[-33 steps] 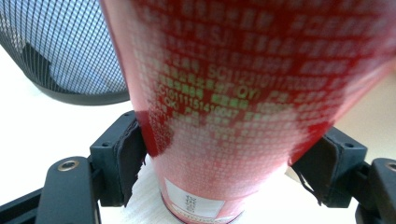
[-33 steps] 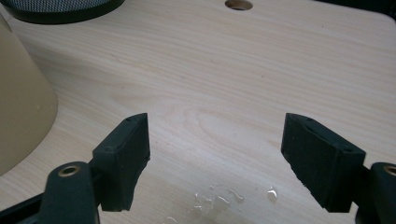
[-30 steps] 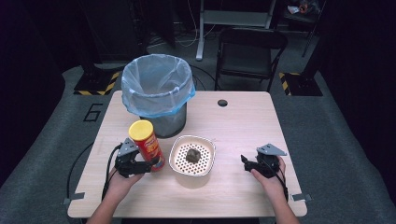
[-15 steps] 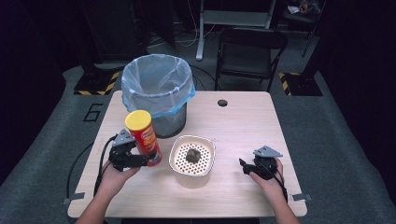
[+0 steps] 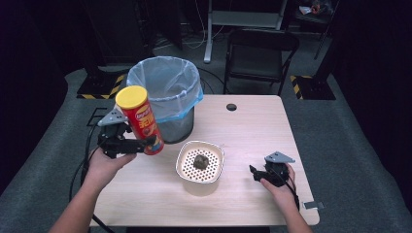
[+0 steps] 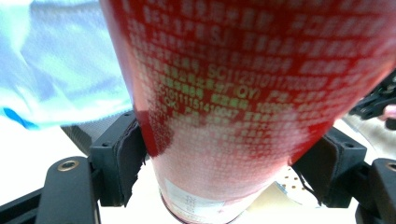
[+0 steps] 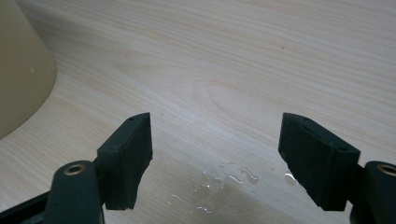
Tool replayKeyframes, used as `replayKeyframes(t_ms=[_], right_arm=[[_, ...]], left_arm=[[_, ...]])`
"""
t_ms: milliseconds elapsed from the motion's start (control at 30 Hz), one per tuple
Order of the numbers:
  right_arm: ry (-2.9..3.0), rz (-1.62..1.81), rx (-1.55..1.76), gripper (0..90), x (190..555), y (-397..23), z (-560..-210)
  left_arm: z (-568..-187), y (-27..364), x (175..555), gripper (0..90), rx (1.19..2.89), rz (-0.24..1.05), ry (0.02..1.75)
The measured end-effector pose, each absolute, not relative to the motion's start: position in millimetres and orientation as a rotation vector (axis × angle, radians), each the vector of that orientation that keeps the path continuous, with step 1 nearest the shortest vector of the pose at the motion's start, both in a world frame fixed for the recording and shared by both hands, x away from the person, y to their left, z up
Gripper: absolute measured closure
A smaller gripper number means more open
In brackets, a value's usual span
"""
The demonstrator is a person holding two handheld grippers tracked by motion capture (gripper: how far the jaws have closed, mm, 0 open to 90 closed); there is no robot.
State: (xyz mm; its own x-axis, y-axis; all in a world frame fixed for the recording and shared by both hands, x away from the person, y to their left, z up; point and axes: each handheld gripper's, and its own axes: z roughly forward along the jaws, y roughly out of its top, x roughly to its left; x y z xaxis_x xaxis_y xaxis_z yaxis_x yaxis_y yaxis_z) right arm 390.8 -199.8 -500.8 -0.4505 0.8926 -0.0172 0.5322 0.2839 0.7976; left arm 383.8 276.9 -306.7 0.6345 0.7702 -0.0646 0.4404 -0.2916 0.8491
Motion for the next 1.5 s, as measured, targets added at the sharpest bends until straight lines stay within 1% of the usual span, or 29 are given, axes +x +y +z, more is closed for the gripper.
replayKeyframes(t_ms=[267,633,933,1067,1367,1500], right_arm=[[2.093,1.032,1.285,25.5,391.3,-199.3,-501.8],[2.1,1.021,1.283,25.5,392.2,-201.0,-503.3],[2.104,1.018,1.275,25.6,392.3,-202.3,-502.8],[2.089,1.019,1.293,25.6,392.3,-202.3,-503.1],[2.105,1.006,1.293,25.5,392.7,-203.1,-504.9],[2.103,1.022,1.309,25.6,392.2,-202.0,-505.4]], left_arm=[[-266.8,272.0,391.0,23.2,1.963,0.453,0.977],[-220.8,255.7,404.6,23.2,2.004,0.464,0.937],[-203.6,239.7,419.4,23.2,2.01,0.445,0.929],[-196.6,235.0,429.6,23.2,2.006,0.457,0.936],[-186.4,231.2,459.1,23.2,1.94,0.461,1.003],[-183.4,228.6,471.8,23.2,1.929,0.489,1.024]])
